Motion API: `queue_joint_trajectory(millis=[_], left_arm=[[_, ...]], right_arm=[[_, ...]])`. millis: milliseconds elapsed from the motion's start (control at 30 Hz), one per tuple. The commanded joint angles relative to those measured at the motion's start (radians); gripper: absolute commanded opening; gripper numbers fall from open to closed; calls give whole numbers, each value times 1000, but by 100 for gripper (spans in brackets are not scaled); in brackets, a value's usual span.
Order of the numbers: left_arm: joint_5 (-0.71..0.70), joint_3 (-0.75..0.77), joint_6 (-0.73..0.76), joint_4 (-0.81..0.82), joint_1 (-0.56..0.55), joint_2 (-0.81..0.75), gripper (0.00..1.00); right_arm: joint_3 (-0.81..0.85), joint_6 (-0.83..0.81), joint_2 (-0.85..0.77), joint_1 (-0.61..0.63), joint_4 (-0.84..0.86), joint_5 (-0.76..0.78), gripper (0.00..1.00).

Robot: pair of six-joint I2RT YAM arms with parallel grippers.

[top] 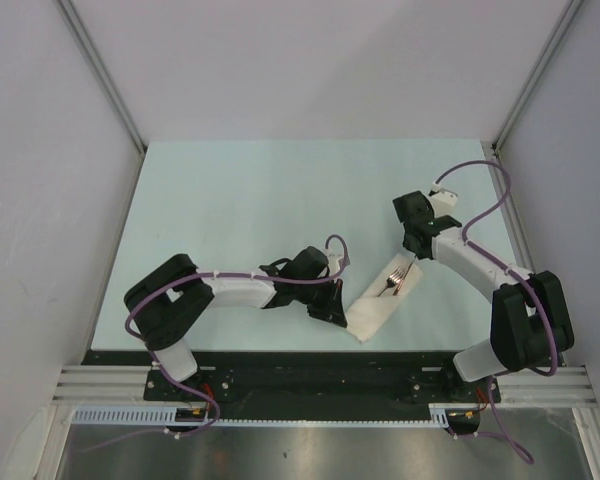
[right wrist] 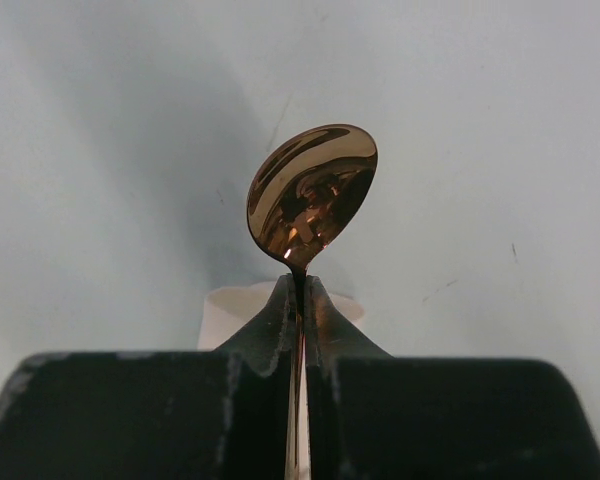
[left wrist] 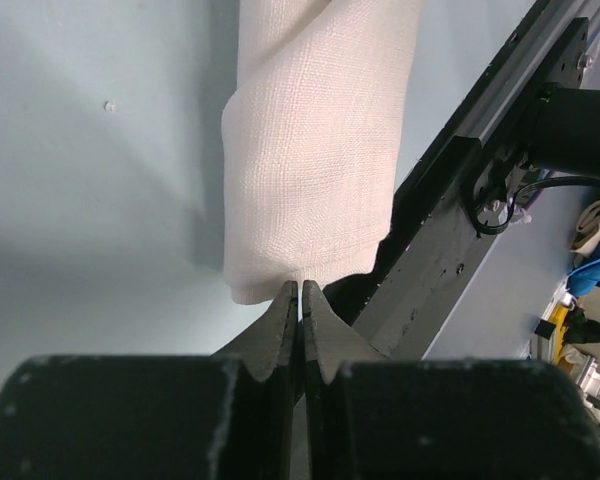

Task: Fold the napkin into a case and place the utensils inside
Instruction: Insert the spoon into the folded napkin.

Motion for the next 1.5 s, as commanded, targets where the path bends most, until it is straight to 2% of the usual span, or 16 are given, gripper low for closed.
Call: queue_joint_trajectory(millis=[0, 433, 833, 1233, 1467], left_arm=[[20, -7, -18, 36, -7, 7, 7], [18, -8, -33, 45, -7, 9, 7], [22, -16, -36, 59, -7, 1, 7], [25, -16, -41, 66, -7, 4, 7], [23, -16, -39, 65, -7, 0, 7]], right_arm=[[33, 92, -8, 44, -65, 40, 0], [17, 239, -15, 115, -183, 1, 0], [-55, 367, -25, 124, -182, -182, 0], [-46, 492, -19, 165, -291, -210, 0], [-44, 503, -18, 178, -329, -223, 0]])
